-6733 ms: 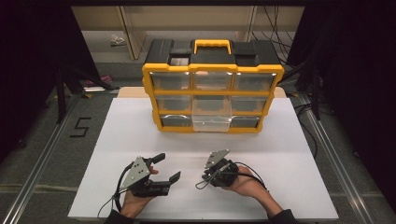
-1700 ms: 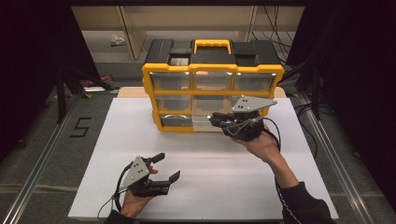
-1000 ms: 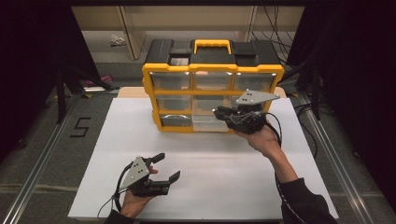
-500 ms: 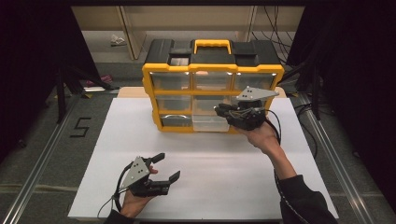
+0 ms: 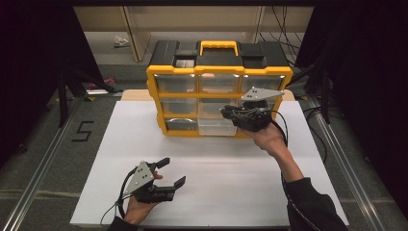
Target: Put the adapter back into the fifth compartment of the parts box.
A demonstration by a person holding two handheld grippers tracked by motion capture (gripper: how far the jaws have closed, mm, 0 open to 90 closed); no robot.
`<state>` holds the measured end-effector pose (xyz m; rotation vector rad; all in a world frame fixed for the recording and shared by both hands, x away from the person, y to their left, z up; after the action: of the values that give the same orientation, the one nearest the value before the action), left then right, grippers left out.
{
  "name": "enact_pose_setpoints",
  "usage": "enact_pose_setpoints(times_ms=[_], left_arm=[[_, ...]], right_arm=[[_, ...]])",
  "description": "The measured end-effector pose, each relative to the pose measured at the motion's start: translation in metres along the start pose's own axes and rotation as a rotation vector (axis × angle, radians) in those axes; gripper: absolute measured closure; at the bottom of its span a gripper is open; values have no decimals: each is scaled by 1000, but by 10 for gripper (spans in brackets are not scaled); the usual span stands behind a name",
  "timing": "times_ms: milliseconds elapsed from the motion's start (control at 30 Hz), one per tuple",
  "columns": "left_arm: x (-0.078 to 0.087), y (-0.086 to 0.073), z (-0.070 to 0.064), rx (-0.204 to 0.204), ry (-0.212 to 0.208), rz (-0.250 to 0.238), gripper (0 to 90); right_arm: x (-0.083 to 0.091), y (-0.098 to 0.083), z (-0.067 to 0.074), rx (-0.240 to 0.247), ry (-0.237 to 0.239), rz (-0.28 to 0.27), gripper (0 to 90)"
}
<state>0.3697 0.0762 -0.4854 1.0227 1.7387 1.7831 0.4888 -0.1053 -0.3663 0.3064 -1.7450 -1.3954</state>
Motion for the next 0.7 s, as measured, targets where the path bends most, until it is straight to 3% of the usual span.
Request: enact_pose_setpoints(times_ms=[200, 333, 367, 700], left_arm=[[0, 0, 0, 0, -1, 1, 172], [0, 0, 0, 2, -1, -1, 172], [0, 0, 0, 2, -1, -1, 172], [0, 0, 0, 2, -1, 0, 172]], right_arm=[[-3, 0, -1, -8, 8, 12, 744], [-5, 0, -2, -31, 7, 16, 477], [-4, 1, -2, -33, 1, 11, 456], [3, 4, 5, -34, 8, -20, 373]])
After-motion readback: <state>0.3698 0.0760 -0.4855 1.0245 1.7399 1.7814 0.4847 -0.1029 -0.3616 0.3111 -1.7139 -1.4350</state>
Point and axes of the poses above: each handheld gripper's, and its own axes: x roughly backward along the jaws, y roughly out of its top, z roughly to its left, the point moved 10 cm from there along -x, roughly forward along the jaws
